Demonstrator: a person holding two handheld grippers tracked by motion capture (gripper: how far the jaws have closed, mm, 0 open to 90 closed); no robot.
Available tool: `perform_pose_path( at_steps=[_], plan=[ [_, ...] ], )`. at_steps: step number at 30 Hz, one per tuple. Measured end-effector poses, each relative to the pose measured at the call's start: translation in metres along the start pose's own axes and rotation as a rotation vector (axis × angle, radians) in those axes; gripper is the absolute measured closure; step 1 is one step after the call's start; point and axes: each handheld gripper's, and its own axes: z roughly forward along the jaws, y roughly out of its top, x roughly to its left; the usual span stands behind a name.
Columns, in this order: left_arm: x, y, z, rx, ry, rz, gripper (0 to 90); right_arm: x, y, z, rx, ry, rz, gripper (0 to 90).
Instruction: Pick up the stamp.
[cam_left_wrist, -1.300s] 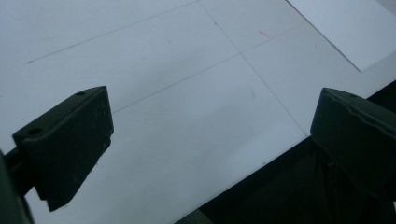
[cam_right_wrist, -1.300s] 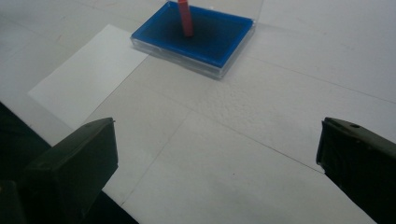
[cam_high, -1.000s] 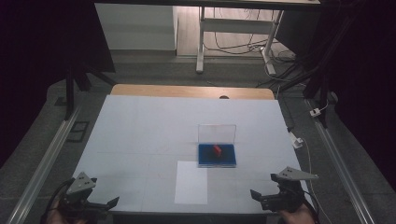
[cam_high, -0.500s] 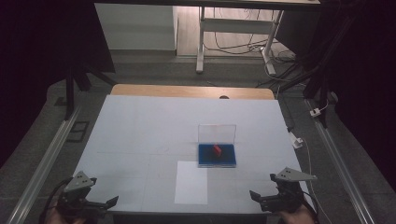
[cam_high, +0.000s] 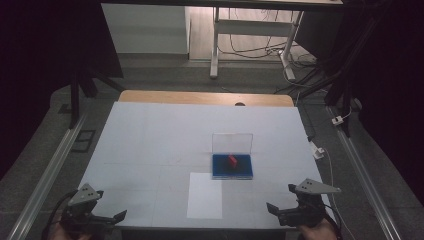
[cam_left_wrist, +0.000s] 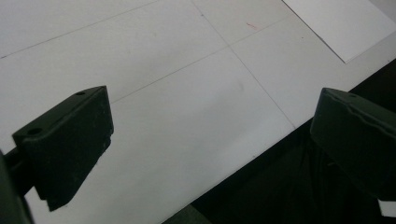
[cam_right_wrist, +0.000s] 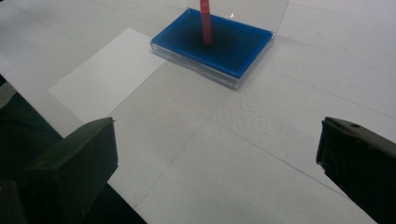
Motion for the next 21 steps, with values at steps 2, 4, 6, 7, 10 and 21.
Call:
perform_pose_path(
  at_steps=[2, 4, 6, 7, 10, 21],
  plan=[
    [0.000, 0.000, 0.000, -0.001, 0.001, 0.002, 0.0, 0.001, 0.001, 0.001, 0.001, 0.011, -0.004, 0.0],
    [0.000, 0.000, 0.000, -0.002, 0.000, 0.002, 0.0, 0.001, 0.001, 0.001, -0.001, 0.013, -0.005, 0.0],
    [0.000, 0.000, 0.000, -0.002, -0.002, 0.002, 0.0, 0.001, 0.002, 0.002, -0.006, 0.016, -0.010, 0.0],
    [0.000, 0.000, 0.000, -0.002, -0.003, 0.000, 0.0, 0.002, 0.002, 0.002, -0.007, 0.017, -0.009, 0.0],
    [0.000, 0.000, 0.000, -0.003, -0.005, -0.002, 0.0, 0.003, 0.005, 0.003, -0.018, 0.033, -0.014, 0.0],
    [0.000, 0.000, 0.000, -0.002, -0.004, 0.001, 0.0, 0.006, 0.011, 0.014, -0.016, 0.071, -0.031, 0.0]
  ],
)
